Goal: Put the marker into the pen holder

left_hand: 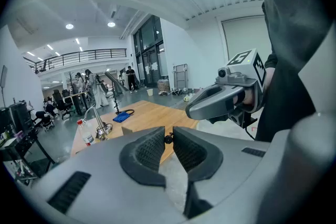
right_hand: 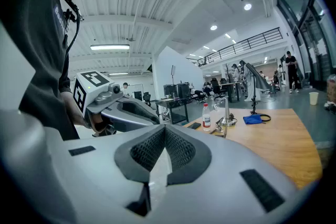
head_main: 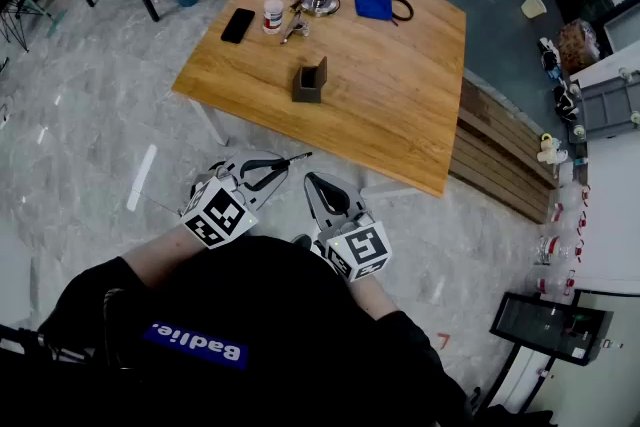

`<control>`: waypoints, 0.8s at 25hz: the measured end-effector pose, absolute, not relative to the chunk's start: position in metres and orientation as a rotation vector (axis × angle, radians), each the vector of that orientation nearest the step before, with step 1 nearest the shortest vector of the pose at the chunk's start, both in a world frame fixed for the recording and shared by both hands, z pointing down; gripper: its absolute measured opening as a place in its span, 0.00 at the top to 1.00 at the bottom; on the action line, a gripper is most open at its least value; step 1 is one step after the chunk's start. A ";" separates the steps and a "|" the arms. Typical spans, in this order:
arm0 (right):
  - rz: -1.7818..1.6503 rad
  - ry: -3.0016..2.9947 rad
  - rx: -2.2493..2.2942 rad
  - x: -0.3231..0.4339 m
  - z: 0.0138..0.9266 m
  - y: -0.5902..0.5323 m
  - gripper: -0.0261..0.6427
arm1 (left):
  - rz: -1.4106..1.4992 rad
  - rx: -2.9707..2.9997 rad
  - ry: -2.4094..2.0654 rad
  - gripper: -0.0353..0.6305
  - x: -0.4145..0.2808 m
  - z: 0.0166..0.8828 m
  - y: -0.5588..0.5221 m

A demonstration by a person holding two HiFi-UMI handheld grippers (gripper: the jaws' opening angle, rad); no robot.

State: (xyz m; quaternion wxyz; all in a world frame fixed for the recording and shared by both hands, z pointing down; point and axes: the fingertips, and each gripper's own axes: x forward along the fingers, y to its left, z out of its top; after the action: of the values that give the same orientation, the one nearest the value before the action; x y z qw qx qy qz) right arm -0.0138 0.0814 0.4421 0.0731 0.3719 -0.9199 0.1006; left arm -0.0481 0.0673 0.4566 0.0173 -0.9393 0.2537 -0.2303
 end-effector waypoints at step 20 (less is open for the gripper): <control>0.355 -2.824 1.061 0.017 0.447 0.080 0.95 | -0.781 -2.886 0.915 0.86 -0.032 0.464 0.052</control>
State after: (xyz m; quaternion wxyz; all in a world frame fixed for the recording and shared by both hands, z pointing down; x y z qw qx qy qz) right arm 0.0168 0.0799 0.4468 0.0517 0.3489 -0.9284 0.1168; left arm -0.0323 0.0519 0.4643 0.0074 -0.9230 0.2925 -0.2499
